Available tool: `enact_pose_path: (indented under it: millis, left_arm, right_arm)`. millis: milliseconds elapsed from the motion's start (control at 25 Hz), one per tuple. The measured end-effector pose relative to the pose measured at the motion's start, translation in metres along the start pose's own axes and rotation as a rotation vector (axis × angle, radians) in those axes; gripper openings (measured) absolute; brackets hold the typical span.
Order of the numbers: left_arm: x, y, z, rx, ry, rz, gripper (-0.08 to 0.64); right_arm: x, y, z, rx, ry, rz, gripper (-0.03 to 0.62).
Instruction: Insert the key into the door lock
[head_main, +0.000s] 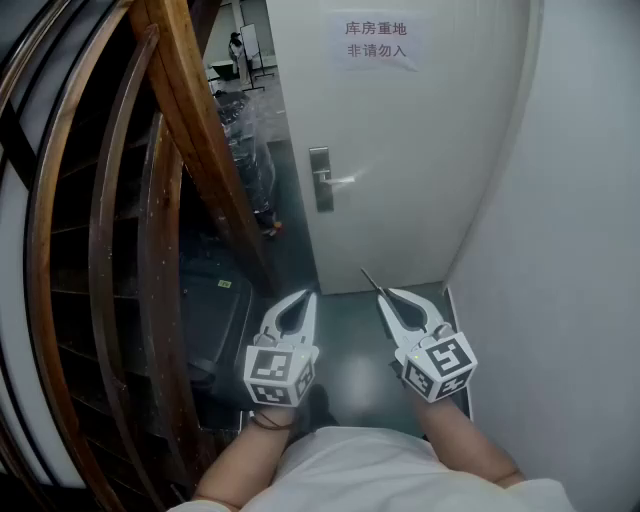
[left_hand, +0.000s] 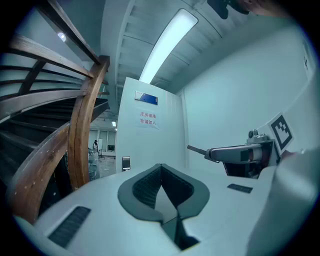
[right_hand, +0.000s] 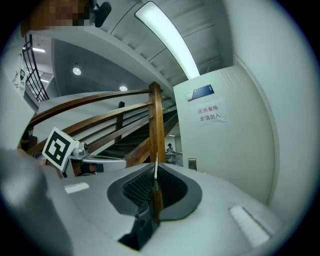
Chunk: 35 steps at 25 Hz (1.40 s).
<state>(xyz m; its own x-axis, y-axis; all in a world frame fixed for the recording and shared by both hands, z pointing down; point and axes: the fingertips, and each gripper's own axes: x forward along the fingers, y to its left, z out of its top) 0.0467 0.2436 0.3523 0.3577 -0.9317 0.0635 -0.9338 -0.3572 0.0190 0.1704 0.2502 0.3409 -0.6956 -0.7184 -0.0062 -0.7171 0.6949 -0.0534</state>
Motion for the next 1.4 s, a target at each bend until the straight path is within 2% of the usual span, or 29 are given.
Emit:
enact_pose_path:
  millis: [400, 920, 1160, 1400]
  left_arm:
    - [0.007, 0.011, -0.001, 0.003, 0.003, 0.009, 0.006]
    - [0.038, 0.039, -0.008, -0.032, 0.007, 0.021, 0.006]
    - [0.066, 0.069, -0.006, -0.054, -0.001, 0.025, 0.006]
    - [0.097, 0.118, -0.008, -0.078, -0.011, 0.016, 0.006]
  right_arm:
    - [0.013, -0.002, -0.002, 0.005, 0.0, 0.011, 0.025]
    - [0.049, -0.023, -0.01, 0.037, 0.006, 0.009, 0.023]
    - [0.086, -0.035, -0.014, 0.042, 0.027, 0.012, 0.025]
    - [0.143, -0.046, -0.021, 0.067, 0.044, 0.003, 0.025]
